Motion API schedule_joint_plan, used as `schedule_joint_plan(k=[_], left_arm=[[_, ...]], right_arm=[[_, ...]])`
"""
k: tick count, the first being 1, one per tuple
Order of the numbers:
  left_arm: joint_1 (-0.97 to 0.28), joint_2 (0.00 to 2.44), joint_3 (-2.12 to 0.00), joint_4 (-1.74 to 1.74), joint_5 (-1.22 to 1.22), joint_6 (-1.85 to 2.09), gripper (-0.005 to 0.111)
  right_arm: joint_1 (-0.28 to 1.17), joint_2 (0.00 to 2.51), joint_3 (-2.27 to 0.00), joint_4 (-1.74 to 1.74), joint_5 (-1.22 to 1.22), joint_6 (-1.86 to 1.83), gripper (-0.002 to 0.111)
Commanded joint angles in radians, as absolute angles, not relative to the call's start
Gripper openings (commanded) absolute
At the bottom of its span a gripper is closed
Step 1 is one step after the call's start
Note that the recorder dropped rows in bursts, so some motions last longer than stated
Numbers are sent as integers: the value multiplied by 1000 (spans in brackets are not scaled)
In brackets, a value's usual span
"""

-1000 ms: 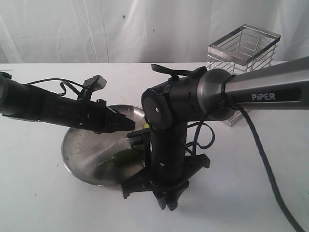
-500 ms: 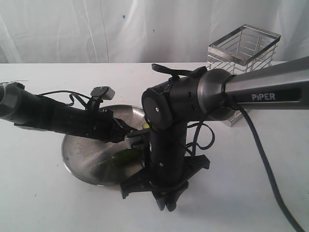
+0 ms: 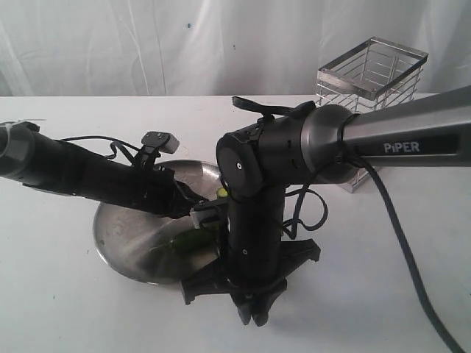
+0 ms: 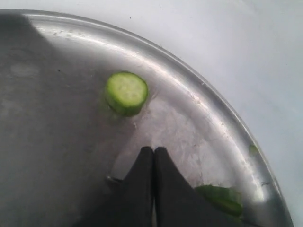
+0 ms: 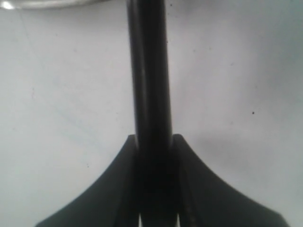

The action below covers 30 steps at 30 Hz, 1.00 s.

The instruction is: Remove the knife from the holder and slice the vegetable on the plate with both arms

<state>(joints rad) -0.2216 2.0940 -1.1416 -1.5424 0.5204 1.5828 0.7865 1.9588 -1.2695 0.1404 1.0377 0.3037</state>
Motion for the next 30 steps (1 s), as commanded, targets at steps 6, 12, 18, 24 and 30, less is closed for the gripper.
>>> schedule_joint_plan(k=[6,12,18,24,30], left_arm=[[-284,2145,-1129,-1206,403,1358,0],[-284,2145,-1129,-1195,401,1357,0],[-284,2143,-1129,-1166,404,1332,0],[-280,2101,-1145,-1203,391,1311,0],[-280,2021,-1170,-1203,411,1270,0]], right_arm=[[779,1946,-1266,83,1129,301,0],[779,1946,-1266,99,1221,244,0],[779,1946,-1266,140,1221,228,0],[779,1946,-1266,201,1221,163,0],[779,1946,-1266,213,1221,157,0]])
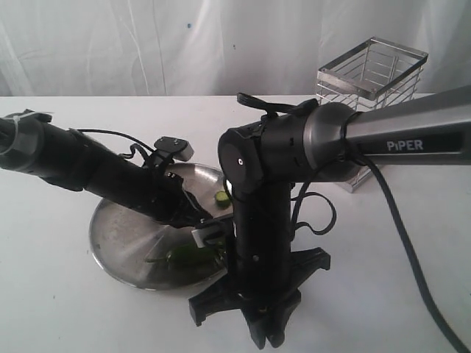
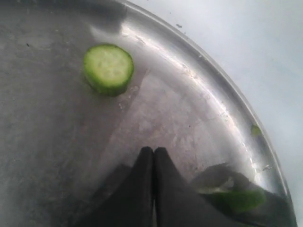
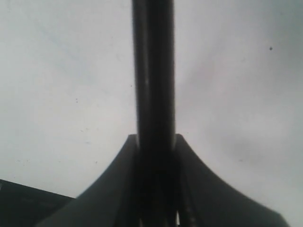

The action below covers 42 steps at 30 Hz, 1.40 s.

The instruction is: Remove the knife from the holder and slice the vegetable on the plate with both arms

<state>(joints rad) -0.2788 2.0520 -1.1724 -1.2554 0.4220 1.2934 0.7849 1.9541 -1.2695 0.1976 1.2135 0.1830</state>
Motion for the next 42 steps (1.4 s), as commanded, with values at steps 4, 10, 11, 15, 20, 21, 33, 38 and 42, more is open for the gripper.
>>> schedule_joint_plan(k=[4,10,11,15,20,21,33,38,42], left_arm=[[-280,2012,-1170,-1210,413,1270,0],[-280,2012,-1170,-1256,412,1276,0],[-280,2012,-1170,-1256,412,1278,0],[-280,2012,-1170,-1256,399,1278,0],[-280,2014,-1170,-1258,442,1287,0],[-280,2014,-1170,-1258,457,1297,0],[-282,2074,-1145,-1266,524,1339,0],[-282,2128,-1084,-1256,463,1342,0],[-282,2129,-1078,-1256,462,1342,0]], right_arm=[[779,1946,-1266,220,1221,157,0],[779,1946,-1266,230,1221,134,0],[779,1946,-1266,230,1221,134,0],[779,1946,-1266,230,1221,122,0],[779,1946,-1266,219,1221,122,0],[779,1946,-1266,217,1221,122,0],[779,1946,-1266,217,1221,122,0],[777,1946,-1266,153,1221,126,0],[777,1946,-1266,48,1221,142,0]])
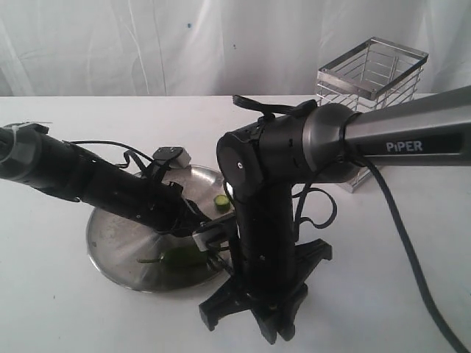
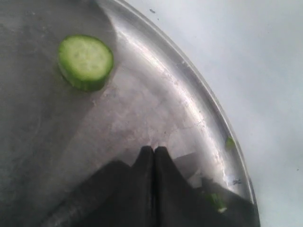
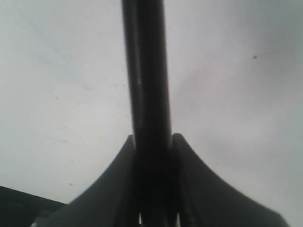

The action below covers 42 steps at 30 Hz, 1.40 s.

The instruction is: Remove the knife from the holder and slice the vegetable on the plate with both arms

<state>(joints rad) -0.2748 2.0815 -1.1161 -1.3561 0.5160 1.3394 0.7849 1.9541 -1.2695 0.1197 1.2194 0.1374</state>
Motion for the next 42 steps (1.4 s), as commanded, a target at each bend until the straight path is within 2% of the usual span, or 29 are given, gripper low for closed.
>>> schedule_joint_plan(k=[1,8,20,32,37,42], left_arm=[[-282,2129,-1084,-1256,462,1342,0],[-282,2098,-1192,-1278,567,1335,0],[-282,1949,-1199,-1306,498,1268,0],[-280,1791,-1156,-1206,382,1097,0],[-280,1705,-1065,-1202,194,1072,0],[-280,1684,-1027,-1202,158,1095,0]], right_arm=[[777,1946,-1266,41,1221,142,0],[777,1946,-1266,5,1221,134,0],[777,1946,-1266,-37,1221,143,0],[768,1944,-1298,8,1093,102,0],[669,1946,-1366,303,1095,-90,0],[546,1946,-1377,592,1151,-226,0]])
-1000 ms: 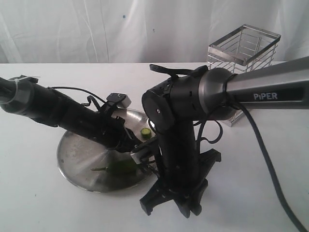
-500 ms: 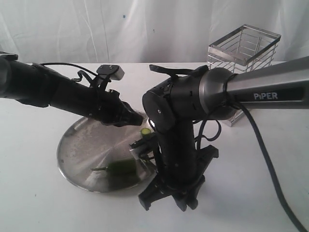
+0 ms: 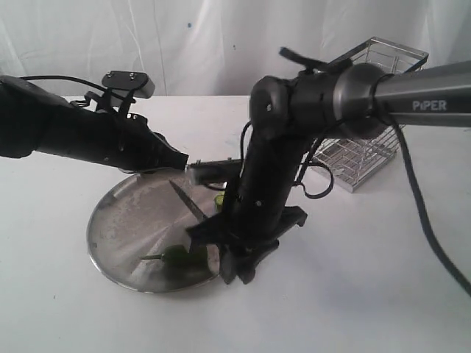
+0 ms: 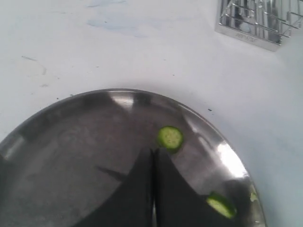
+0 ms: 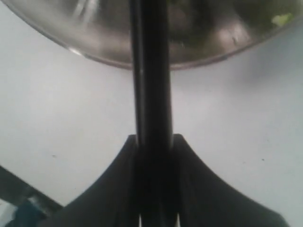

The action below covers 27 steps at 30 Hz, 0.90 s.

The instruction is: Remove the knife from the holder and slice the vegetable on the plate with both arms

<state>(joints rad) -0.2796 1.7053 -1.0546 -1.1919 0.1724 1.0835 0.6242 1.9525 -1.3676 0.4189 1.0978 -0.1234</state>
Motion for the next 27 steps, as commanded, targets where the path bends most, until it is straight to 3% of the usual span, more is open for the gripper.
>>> schedule_joint_plan(k=[1,9,27], left_arm=[[-280,1688,-1023,-1202,160,1115,0],[-280,1739,-1024,-1202,174,1128,0],[-280,1739,-1024,-1273,-33,1093,0]], right_arm=[[536,1946,-1377,622,1208,-260,0],[535,1950,-1352,589,1221,-300,0],[537,1968,-1338,666,906,-285,0]])
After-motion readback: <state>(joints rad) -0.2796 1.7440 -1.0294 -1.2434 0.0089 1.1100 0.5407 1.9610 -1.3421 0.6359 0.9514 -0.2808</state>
